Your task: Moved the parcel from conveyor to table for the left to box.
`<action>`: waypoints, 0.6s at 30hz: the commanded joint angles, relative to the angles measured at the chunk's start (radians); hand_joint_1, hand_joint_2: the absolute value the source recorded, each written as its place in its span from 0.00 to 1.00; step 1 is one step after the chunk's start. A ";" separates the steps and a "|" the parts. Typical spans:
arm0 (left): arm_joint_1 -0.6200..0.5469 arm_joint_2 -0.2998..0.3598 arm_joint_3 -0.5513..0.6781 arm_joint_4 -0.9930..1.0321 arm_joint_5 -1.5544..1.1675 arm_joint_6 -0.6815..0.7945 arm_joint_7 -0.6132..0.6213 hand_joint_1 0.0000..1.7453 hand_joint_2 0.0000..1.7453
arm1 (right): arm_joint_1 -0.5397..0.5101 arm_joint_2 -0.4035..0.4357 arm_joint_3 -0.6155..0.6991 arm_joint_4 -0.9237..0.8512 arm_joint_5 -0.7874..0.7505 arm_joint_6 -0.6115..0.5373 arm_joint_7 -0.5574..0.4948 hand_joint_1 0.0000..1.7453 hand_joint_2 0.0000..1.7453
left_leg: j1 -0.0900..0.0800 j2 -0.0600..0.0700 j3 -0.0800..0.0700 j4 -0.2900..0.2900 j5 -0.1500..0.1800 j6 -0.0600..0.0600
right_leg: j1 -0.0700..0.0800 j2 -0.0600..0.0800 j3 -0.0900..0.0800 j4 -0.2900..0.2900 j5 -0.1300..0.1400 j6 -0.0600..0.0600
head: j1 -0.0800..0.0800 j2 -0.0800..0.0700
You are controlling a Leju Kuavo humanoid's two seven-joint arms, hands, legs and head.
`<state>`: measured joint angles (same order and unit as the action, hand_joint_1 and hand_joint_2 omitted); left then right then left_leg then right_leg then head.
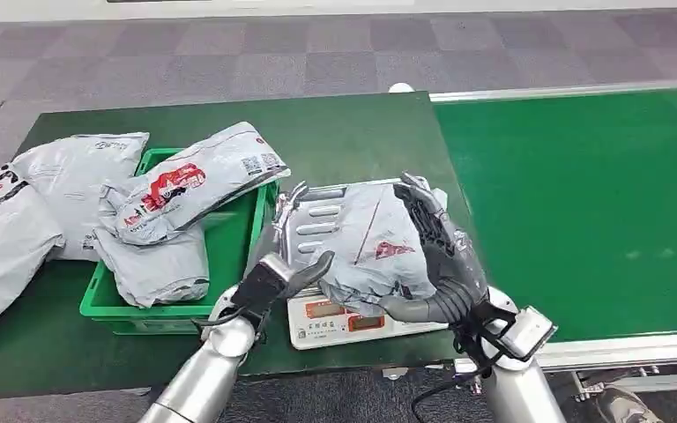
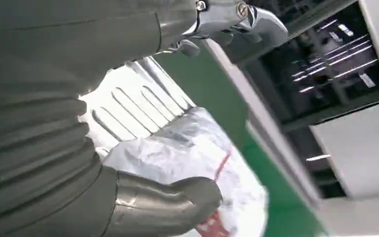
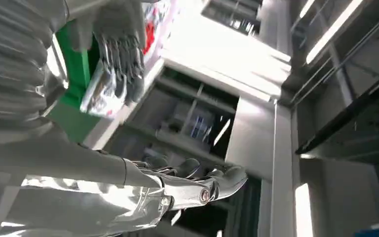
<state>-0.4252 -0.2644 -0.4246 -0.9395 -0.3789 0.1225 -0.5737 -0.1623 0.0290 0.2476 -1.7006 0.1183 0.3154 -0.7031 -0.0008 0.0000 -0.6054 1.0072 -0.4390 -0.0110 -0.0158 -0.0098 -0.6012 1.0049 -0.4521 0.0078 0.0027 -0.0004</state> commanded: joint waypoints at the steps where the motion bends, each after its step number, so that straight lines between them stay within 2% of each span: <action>1: -0.205 -0.085 -0.219 0.409 -0.118 -0.003 0.113 0.00 1.00 | -0.046 0.010 -0.020 0.006 0.027 -0.078 0.005 0.00 1.00 | 0.000 -0.004 0.001 0.000 0.000 0.001 | 0.000 -0.003 0.003 -0.001 0.000 0.000 | 0.000 0.000; 6: -0.229 -0.085 -0.447 0.462 -0.083 -0.052 0.245 0.00 1.00 | -0.040 0.031 -0.041 -0.010 0.051 -0.084 0.005 0.00 1.00 | -0.001 -0.002 0.003 -0.001 0.000 0.000 | 0.000 -0.001 0.005 -0.002 0.000 0.000 | 0.000 0.000; 8: -0.236 -0.085 -0.502 0.484 -0.075 -0.061 0.301 0.00 1.00 | -0.032 0.037 -0.052 -0.013 0.056 -0.074 0.005 0.00 1.00 | -0.001 -0.002 0.003 -0.001 -0.001 0.000 | -0.001 -0.001 0.004 -0.002 0.000 0.000 | 0.000 0.000; 13: -0.227 -0.085 -0.485 0.486 -0.039 -0.026 0.299 0.00 1.00 | -0.024 0.041 -0.057 -0.017 0.042 -0.056 0.005 0.00 1.00 | -0.001 0.001 0.004 -0.001 -0.001 0.000 | 0.000 0.001 0.005 -0.003 0.000 0.000 | 0.000 0.000; 14: -0.233 -0.085 -0.484 0.505 -0.031 -0.016 0.291 0.00 1.00 | -0.017 0.046 -0.061 -0.022 0.007 -0.012 0.005 0.00 1.00 | 0.000 0.001 0.003 0.000 -0.001 0.000 | 0.000 0.002 0.004 -0.002 0.001 0.000 | 0.000 0.000; 18: -0.232 -0.085 -0.484 0.524 -0.026 -0.020 0.292 0.00 1.00 | -0.024 0.052 -0.070 -0.009 -0.005 0.014 0.005 0.00 1.00 | -0.001 0.000 0.003 -0.001 0.000 0.000 | 0.000 0.001 0.003 -0.002 0.001 0.001 | 0.000 0.000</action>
<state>-0.6111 -0.3647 -0.7999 -0.5528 -0.4116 0.1072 -0.2850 -0.1725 0.0580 0.2297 -1.7361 0.1340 0.2940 -0.7027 -0.0022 0.0000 -0.6054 1.0076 -0.4393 -0.0104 -0.0171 -0.0096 -0.6007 1.0047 -0.4519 0.0089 0.0027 0.0000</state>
